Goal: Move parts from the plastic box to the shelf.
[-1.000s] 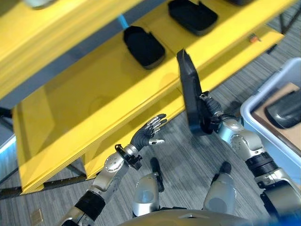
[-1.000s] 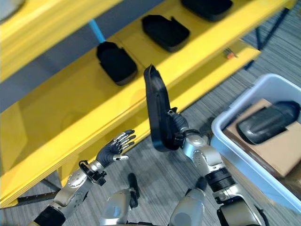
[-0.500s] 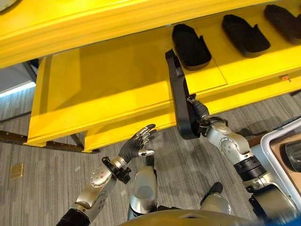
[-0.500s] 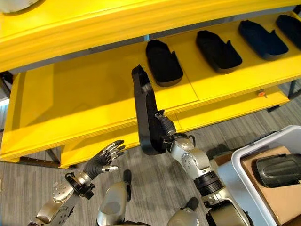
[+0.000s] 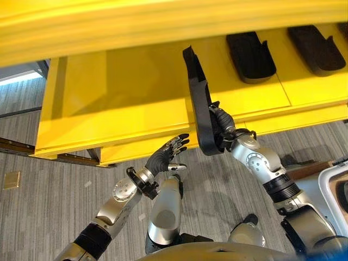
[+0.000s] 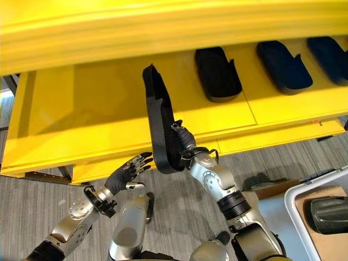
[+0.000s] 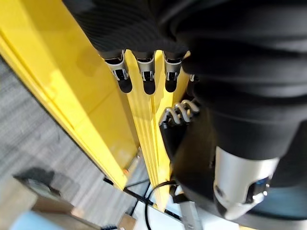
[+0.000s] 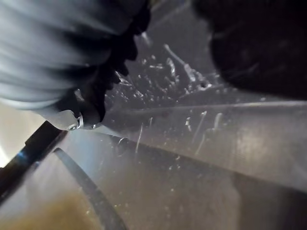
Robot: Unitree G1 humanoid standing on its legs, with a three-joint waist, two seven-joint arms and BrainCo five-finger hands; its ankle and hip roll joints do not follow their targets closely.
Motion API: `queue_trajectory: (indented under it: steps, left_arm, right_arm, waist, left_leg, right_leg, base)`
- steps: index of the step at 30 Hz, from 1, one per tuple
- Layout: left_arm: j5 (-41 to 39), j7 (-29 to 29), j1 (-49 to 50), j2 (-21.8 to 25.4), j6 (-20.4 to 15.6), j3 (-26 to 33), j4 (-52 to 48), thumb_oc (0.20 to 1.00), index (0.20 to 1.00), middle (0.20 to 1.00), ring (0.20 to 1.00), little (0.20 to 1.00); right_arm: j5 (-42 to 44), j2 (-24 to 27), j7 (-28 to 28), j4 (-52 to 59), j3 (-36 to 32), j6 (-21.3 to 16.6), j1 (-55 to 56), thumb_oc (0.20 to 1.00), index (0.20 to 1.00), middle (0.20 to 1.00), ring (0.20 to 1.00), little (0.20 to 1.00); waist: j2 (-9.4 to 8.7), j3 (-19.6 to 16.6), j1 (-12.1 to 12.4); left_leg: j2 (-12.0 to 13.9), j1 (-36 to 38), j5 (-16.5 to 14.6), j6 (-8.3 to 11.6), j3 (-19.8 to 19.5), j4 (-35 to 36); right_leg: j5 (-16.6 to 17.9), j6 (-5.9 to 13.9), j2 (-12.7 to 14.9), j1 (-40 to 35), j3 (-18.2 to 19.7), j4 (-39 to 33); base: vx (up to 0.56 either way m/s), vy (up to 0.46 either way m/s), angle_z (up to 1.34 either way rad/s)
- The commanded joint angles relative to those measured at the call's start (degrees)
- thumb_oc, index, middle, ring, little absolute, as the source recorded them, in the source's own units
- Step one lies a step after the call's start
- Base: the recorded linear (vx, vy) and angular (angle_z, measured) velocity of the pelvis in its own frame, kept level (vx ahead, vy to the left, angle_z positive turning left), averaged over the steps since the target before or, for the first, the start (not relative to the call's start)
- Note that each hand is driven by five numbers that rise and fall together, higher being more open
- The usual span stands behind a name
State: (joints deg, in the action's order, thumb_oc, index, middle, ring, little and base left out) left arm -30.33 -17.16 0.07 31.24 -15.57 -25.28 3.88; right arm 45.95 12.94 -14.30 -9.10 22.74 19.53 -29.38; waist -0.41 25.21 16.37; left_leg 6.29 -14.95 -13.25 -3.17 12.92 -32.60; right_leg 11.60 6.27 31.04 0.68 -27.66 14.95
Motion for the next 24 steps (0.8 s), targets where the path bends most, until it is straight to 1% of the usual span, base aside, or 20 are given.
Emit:
queue_trajectory:
  steps: [1,2,3,4,5,6,8,10,14,17,20,21,22,24]
  left_arm:
    - [0.0,1.1,1.2,0.1,-1.1,-1.4,-3.7,1.0,1.0,1.0,1.0,1.0]
    - [0.0,1.2,1.5,-0.2,-2.0,-1.7,-2.7,1.0,1.0,1.0,1.0,1.0]
    - [-0.3,1.9,1.1,-0.3,-2.5,-2.1,-1.9,1.0,1.0,1.0,1.0,1.0]
    - [-1.0,2.0,0.6,-0.3,-2.6,-2.5,-1.5,1.0,1.0,1.0,1.0,1.0]
    - [-1.8,2.0,-0.3,-0.4,-2.1,-2.8,-1.3,1.0,1.0,1.0,1.0,1.0]
    - [-1.6,2.6,-0.9,-0.6,-1.7,-3.0,-1.3,1.0,1.0,1.0,1.0,1.0]
    - [-1.0,3.6,-1.7,-0.9,-1.5,-3.2,-1.4,1.0,1.0,1.0,1.0,1.0]
    - [0.0,5.4,-2.4,-1.7,0.8,-3.2,-2.4,1.0,1.0,1.0,1.0,1.0]
    - [-0.4,4.7,-0.5,-1.9,2.0,-1.4,-3.2,1.0,1.0,1.0,1.0,1.0]
    - [-1.3,4.4,0.3,-2.0,3.5,-0.4,-3.7,1.0,1.0,1.0,1.0,1.0]
    - [-1.4,4.5,0.1,-2.3,4.5,-0.3,-4.2,1.0,1.0,1.0,1.0,1.0]
    - [2.5,4.6,-0.1,-2.1,4.0,-0.4,-4.4,1.0,1.0,1.0,1.0,1.0]
    - [2.9,4.2,-0.2,-1.9,4.0,-0.6,-4.5,1.0,1.0,1.0,1.0,1.0]
    - [0.6,4.9,-0.4,-1.7,5.2,-0.3,-5.0,1.0,1.0,1.0,1.0,1.0]
  right_arm:
    - [2.4,1.4,-1.6,2.2,-1.5,-7.2,-4.2,0.2,0.2,0.2,0.2,0.2]
    - [3.0,1.7,-2.2,2.6,-1.4,-6.9,-4.2,0.2,0.2,0.2,0.2,0.2]
    - [3.5,2.1,-2.4,2.7,-1.5,-6.7,-4.4,0.2,0.2,0.2,0.2,0.2]
    - [3.6,2.4,-2.4,2.8,-1.6,-6.9,-4.4,0.2,0.2,0.2,0.2,0.2]
    - [3.6,3.0,-1.8,2.6,-2.1,-7.0,-4.1,0.2,0.2,0.2,0.2,0.2]
    - [3.5,3.2,-1.4,2.6,-2.6,-6.8,-3.8,0.2,0.2,0.2,0.2,0.2]
    - [3.0,3.6,-0.1,2.3,-3.7,-6.8,-3.3,0.2,0.2,0.2,0.2,0.2]
    - [2.7,4.8,1.3,2.2,-4.9,-7.0,-2.8,0.2,0.2,0.2,0.2,0.2]
    - [2.5,5.7,1.4,3.0,-5.6,-5.7,-2.2,0.2,0.2,0.2,0.2,0.2]
    - [2.8,5.7,0.5,3.2,-5.8,-4.5,-1.7,0.2,0.2,0.2,0.2,0.2]
    - [2.9,5.5,-0.3,2.8,-6.0,-4.0,-2.0,0.2,0.2,0.2,0.2,0.2]
    - [2.7,5.2,-0.4,2.5,-6.3,-3.7,-2.2,0.2,0.2,0.2,0.2,0.2]
    - [2.6,5.3,-0.2,2.3,-6.3,-3.7,-2.3,0.2,0.2,0.2,0.2,0.2]
    - [2.1,5.4,-0.1,2.6,-6.2,-3.6,-2.2,0.2,0.2,0.2,0.2,0.2]
  waist:
    - [1.42,-1.3,-0.5]
    - [1.52,-1.2,-1.4]
    - [1.69,-0.9,-2.8]
    - [1.66,-0.8,-3.9]
    - [1.66,-0.8,-5.1]
    - [1.81,-0.9,-6.0]
    - [2.08,-1.3,-6.3]
    - [2.17,-1.6,-7.0]
    - [2.41,-2.6,-7.2]
    - [2.64,-3.2,-7.2]
    - [2.75,-3.4,-7.1]
    - [2.79,-3.3,-7.1]
    - [2.83,-3.3,-7.1]
    - [3.07,-3.0,-7.3]
  left_leg:
    - [0.7,6.4,3.6,0.35,-0.4,8.9]
    - [-0.4,7.7,4.3,0.29,0.5,11.1]
    - [-1.6,8.6,5.6,0.43,0.9,14.2]
    - [-2.3,8.7,6.1,0.24,0.4,15.3]
    - [-2.9,8.6,6.7,0.28,-0.4,16.5]
    - [-3.4,8.6,7.5,0.27,-1.0,17.9]
    - [-4.0,8.3,9.1,0.51,-1.3,20.4]
    - [-5.4,8.5,10.5,0.97,-2.1,23.4]
    - [-5.9,9.7,10.8,1.53,-1.9,24.6]
    - [-6.0,10.2,10.3,1.6,-2.2,24.0]
    - [-5.9,10.3,10.3,1.71,-2.4,23.8]
    - [-5.8,10.4,10.4,1.92,-2.6,23.9]
    - [-5.8,10.4,10.5,2.06,-2.7,23.9]
    - [-5.8,10.3,10.7,2.41,-3.2,24.0]
  right_leg:
    - [-12.0,2.49,-7.6,3.6,3.5,7.5]
    - [-12.1,2.21,-9.9,5.1,3.2,7.7]
    - [-12.0,2.12,-13.2,6.8,4.9,6.3]
    - [-11.7,2.13,-15.1,7.7,7.4,5.3]
    - [-12.6,1.57,-17.6,7.3,10.2,3.6]
    - [-13.1,1.36,-19.0,7.2,12.1,2.5]
    - [-13.2,1.05,-20.3,7.0,13.3,1.1]
    - [-13.1,0.32,-22.1,5.7,14.5,-2.6]
    - [-13.3,-0.42,-22.7,3.9,14.0,-4.8]
    - [-13.8,-1.04,-22.9,3.0,14.0,-5.0]
    - [-14.0,-1.38,-23.1,2.7,13.8,-4.9]
    - [-14.1,-1.6,-23.5,2.6,13.8,-5.1]
    - [-14.1,-1.75,-23.8,2.6,13.8,-5.2]
    - [-14.3,-2.24,-24.7,2.4,13.8,-5.6]
  base:
    - [-0.04,0.157,0.2]
    - [-0.06,0.093,0.35]
    - [-0.07,0.046,0.33]
    - [-0.07,-0.044,0.12]
    - [-0.04,-0.081,0.13]
    - [-0.05,-0.066,0.39]
    - [-0.08,-0.048,0.75]
    - [-0.1,-0.064,0.3]
    - [-0.01,-0.006,-0.07]
    - [0.06,-0.007,0.02]
    - [0.05,-0.033,0.11]
    - [0.03,-0.051,0.14]
    - [0.03,-0.073,0.05]
    - [0.05,-0.118,0.02]
